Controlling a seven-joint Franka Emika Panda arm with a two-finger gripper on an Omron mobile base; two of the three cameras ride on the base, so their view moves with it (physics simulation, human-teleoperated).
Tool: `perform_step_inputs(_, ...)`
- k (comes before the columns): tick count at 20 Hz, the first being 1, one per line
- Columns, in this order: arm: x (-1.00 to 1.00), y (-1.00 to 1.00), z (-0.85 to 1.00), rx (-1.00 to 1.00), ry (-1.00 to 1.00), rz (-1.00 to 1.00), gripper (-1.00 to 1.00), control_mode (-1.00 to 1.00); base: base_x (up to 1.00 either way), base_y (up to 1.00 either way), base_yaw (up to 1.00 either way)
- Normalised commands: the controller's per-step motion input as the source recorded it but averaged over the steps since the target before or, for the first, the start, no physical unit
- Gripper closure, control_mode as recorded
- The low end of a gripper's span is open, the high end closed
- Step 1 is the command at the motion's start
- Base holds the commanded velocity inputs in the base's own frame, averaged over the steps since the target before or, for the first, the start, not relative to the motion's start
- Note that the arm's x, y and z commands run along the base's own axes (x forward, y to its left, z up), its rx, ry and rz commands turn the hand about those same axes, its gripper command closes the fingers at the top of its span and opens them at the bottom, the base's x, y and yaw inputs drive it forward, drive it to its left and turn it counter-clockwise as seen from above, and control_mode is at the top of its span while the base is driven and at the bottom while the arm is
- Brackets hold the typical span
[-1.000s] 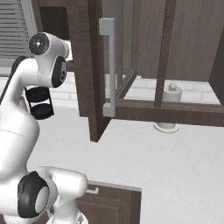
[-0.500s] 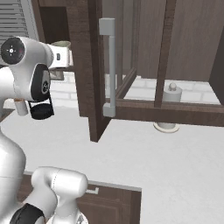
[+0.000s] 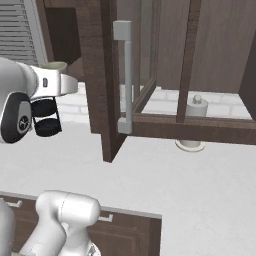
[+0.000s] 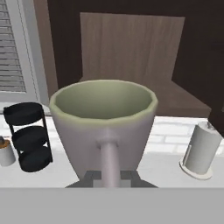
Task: Gather all objects into one cabinet and sort the glasses and bowls to opposite sides.
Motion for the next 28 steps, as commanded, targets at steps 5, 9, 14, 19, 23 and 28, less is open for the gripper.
perform_step_inputs(5, -0.69, 0.00, 0.00, 0.00, 0.13, 0.00, 1.00, -1.00, 0.00, 0.00, 0.00)
perform_step_inputs(9, -0.21, 0.00, -0.06, 0.00, 0.01, -0.01, 1.00, -1.00, 0.00, 0.00, 0.00)
perform_step_inputs(14, -0.04, 0.00, -0.17, 0.00, 0.00, -0.07, 1.00, -1.00, 0.00, 0.00, 0.00)
perform_step_inputs(19, -0.16, -0.04, -0.23, 0.00, 0.00, -0.09, 1.00, -1.00, 0.00, 0.00, 0.00)
perform_step_inputs(23, -0.22, -0.21, -0.04, 0.02, 0.00, -0.01, 1.00, -1.00, 0.00, 0.00, 0.00)
perform_step_inputs(28, -0.20, -0.11, 0.00, 0.00, 0.00, 0.00, 1.00, -1.00, 0.00, 0.00, 0.00)
